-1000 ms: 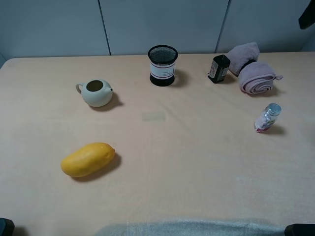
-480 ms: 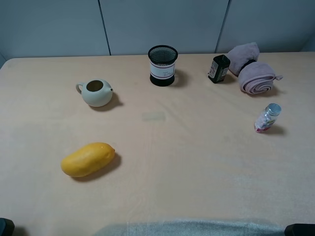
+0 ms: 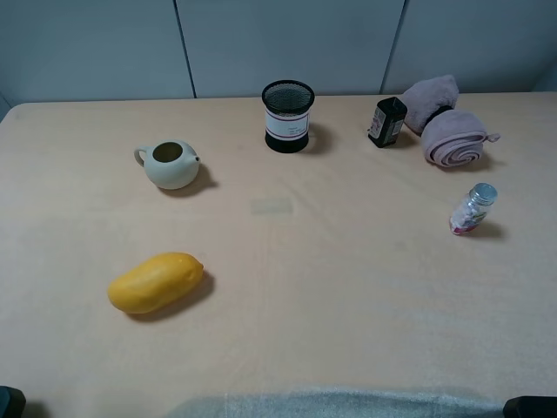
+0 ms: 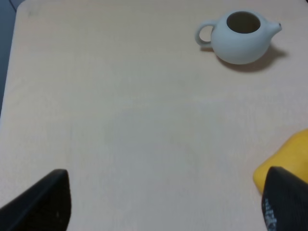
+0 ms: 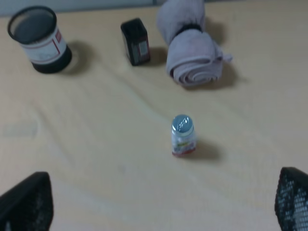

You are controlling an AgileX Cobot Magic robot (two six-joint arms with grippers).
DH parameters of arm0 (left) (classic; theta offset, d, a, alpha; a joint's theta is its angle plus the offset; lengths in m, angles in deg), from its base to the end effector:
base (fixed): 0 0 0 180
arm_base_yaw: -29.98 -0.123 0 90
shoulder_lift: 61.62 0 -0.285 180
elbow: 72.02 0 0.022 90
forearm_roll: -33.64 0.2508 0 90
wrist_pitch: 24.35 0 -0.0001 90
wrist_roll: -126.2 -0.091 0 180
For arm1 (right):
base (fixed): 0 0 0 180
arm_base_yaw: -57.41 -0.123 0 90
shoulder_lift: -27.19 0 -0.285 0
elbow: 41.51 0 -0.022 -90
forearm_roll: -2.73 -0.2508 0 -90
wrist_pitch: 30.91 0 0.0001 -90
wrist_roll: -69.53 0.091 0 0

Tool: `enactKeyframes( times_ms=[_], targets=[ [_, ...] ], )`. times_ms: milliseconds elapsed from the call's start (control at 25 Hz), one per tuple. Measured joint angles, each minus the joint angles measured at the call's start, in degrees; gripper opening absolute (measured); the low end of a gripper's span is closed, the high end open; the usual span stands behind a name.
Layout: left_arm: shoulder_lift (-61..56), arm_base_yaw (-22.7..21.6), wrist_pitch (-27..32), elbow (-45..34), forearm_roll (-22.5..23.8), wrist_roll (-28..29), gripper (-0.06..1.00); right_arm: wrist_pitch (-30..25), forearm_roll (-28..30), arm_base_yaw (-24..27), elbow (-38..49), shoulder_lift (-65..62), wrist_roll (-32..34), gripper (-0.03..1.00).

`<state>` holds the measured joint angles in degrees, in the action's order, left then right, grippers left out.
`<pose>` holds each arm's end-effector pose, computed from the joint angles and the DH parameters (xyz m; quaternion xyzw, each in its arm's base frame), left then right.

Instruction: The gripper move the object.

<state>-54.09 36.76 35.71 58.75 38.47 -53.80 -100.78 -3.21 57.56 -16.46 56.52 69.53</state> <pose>-0.0030 0.0070 0.2753 0.0491 0.8496 0.0111 0.5249 0.0175 0.0088 0.3756 -0.0058 0.8828 0.0507 0.4670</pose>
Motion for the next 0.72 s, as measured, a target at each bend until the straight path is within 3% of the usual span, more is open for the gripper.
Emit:
enactKeyframes(
  times_ms=[280,440,720],
  targets=[
    [0.00,0.00,0.00,0.00,0.00,0.00,0.79,0.48,1.84,0.00,5.48,-13.11,0.00,0.69],
    [0.00,0.00,0.00,0.00,0.00,0.00,0.79,4.26,4.93,0.00,10.17,-20.25,0.00,0.69],
    [0.00,0.00,0.00,0.00,0.06,0.00,0.79,7.08,7.28,-0.63,18.18,-21.93,0.00,0.69]
  ],
)
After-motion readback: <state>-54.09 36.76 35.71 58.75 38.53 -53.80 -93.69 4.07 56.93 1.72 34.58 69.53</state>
